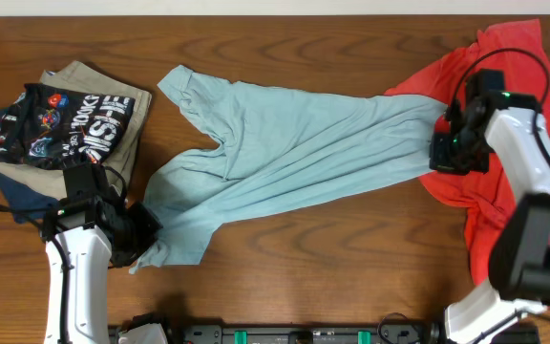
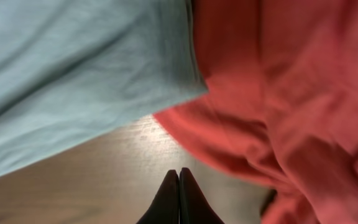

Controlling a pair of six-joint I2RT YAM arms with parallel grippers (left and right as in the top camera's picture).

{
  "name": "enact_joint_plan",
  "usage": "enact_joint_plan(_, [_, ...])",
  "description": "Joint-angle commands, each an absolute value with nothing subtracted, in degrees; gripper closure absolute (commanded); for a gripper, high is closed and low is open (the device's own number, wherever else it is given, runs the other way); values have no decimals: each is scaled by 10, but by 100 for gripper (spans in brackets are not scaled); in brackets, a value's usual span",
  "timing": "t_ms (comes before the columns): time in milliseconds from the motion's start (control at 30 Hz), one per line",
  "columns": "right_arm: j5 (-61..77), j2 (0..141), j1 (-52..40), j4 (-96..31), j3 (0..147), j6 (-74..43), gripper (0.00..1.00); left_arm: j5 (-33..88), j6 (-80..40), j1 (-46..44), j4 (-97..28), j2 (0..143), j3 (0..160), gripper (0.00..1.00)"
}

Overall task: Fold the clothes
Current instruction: 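Hold the shirt hem with the left gripper, move right gripper to shirt's right end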

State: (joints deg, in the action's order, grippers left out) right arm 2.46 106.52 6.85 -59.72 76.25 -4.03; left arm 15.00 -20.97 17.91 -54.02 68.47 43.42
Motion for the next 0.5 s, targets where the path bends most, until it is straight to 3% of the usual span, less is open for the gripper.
enact_joint_plan(0, [15,1105,74,-580,758,-27,99,139,-215,183,-544,682,434,94])
enact_joint_plan(467, [-89,1182,145,-430,758,-32,95,139,-215,183,-544,682,434,94])
